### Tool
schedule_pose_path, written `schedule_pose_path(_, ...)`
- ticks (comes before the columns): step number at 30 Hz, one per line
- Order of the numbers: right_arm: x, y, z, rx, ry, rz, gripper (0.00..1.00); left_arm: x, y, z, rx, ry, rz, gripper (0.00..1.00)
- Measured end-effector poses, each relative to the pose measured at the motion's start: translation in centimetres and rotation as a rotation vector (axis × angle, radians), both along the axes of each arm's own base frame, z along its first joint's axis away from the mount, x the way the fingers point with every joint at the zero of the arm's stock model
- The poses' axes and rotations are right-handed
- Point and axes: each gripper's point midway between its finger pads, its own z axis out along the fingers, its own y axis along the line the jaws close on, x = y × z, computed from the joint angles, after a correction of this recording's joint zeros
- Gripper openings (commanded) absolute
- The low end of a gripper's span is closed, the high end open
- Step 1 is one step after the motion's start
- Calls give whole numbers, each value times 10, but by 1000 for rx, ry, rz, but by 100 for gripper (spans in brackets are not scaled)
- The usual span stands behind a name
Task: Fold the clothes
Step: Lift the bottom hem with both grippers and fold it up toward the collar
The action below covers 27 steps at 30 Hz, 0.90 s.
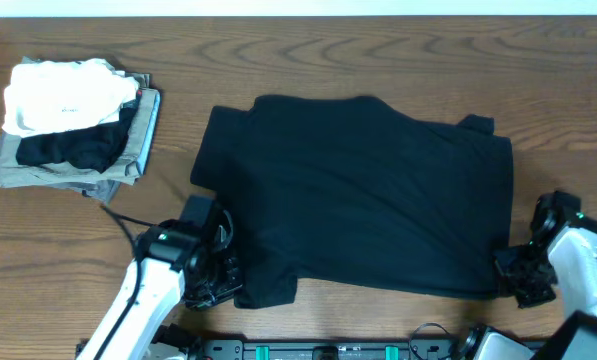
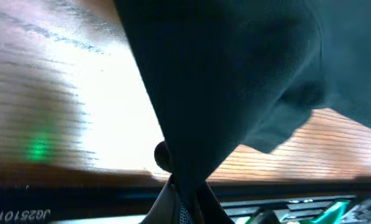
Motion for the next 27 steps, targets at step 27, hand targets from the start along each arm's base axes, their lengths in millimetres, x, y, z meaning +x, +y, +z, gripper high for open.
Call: schedule_pose_path(27, 80, -37, 39, -158, -347, -7, 4, 133, -37, 58, -166, -574, 45, 6)
